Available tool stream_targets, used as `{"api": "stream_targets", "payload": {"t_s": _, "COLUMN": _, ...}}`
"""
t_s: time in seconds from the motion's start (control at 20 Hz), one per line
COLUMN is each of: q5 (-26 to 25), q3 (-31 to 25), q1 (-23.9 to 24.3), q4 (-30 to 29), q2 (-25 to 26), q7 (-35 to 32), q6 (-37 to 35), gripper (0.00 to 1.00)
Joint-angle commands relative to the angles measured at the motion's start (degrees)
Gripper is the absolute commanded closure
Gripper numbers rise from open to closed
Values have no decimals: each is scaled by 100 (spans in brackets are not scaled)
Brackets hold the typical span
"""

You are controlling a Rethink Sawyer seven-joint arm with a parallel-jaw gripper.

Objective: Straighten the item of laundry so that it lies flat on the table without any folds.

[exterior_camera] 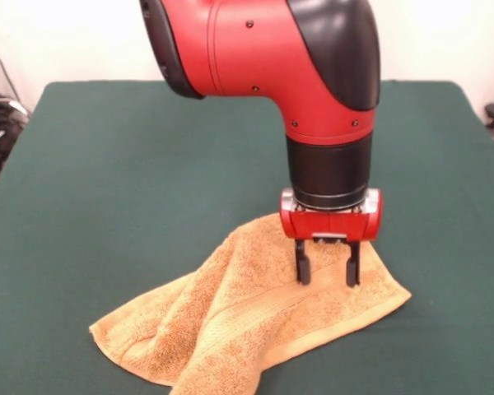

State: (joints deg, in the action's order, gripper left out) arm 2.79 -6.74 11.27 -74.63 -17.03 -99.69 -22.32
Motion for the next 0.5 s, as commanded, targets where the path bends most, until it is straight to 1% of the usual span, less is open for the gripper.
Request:
{"api": "stream_targets", "payload": {"t_s": 0.05, "q5": -33, "q3": -400, "q1": -21, "q4": -285, "q2": 183, "q7": -795, "q6": 524, "gripper": 0}}
{"api": "stream_targets", "payload": {"t_s": 0.25, "q5": -34, "q3": -847, "q1": 180, "q4": -4, "q2": 714, "q7": -558, "q6": 859, "gripper": 0}}
{"api": "stream_targets", "payload": {"t_s": 0.35, "q5": -65, "q3": -802, "q1": 150, "q4": 46, "q2": 749, "q7": -560, "q6": 921, "gripper": 0}}
{"api": "stream_targets", "payload": {"t_s": 0.5, "q5": -47, "q3": -546, "q1": 36, "q4": -60, "q2": 565, "q7": -723, "q6": 869, "gripper": 0}}
